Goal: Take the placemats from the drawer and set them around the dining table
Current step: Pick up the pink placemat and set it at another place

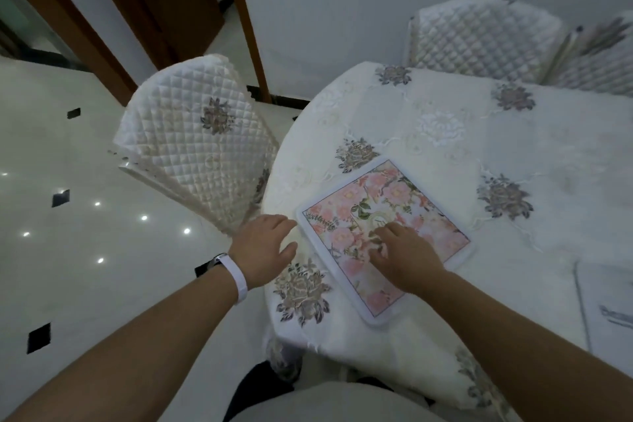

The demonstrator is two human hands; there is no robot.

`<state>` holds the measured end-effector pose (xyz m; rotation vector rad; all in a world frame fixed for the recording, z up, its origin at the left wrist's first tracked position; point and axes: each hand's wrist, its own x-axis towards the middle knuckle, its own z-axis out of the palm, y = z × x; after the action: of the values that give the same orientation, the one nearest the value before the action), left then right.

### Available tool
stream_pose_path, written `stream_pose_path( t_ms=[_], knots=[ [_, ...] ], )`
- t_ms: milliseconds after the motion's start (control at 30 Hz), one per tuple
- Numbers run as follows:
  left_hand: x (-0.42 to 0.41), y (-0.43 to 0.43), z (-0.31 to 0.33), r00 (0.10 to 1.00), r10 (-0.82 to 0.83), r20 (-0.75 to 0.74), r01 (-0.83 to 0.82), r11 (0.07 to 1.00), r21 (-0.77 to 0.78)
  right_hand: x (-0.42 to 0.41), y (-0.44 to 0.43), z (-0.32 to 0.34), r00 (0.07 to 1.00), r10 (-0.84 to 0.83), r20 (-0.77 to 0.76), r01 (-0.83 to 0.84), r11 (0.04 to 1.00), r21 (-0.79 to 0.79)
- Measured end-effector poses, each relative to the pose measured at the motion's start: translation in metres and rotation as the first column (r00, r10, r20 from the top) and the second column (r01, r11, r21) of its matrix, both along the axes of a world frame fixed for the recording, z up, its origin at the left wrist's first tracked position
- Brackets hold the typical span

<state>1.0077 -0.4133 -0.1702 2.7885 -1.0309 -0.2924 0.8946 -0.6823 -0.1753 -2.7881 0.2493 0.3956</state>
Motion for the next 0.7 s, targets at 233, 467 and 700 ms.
stream_pose_path(
  t_ms=[233, 467, 700],
  knots=[
    [0.059, -0.041, -0.017, 0.957, -0.286, -0.04, 0.288, 0.957, 0.034, -0.01, -0.013, 0.003, 0.957, -0.291, -0.022, 0.29, 0.956, -0.043],
    [0.108, -0.068, -0.043, 0.898, -0.399, -0.187, 0.407, 0.913, 0.008, -0.022, 0.024, -0.002, 0.696, -0.705, -0.139, 0.718, 0.689, 0.097],
    [0.133, -0.087, -0.055, 0.855, -0.285, -0.434, 0.284, 0.956, -0.068, -0.045, 0.056, -0.009, 0.381, -0.893, -0.241, 0.922, 0.347, 0.174]
  ],
)
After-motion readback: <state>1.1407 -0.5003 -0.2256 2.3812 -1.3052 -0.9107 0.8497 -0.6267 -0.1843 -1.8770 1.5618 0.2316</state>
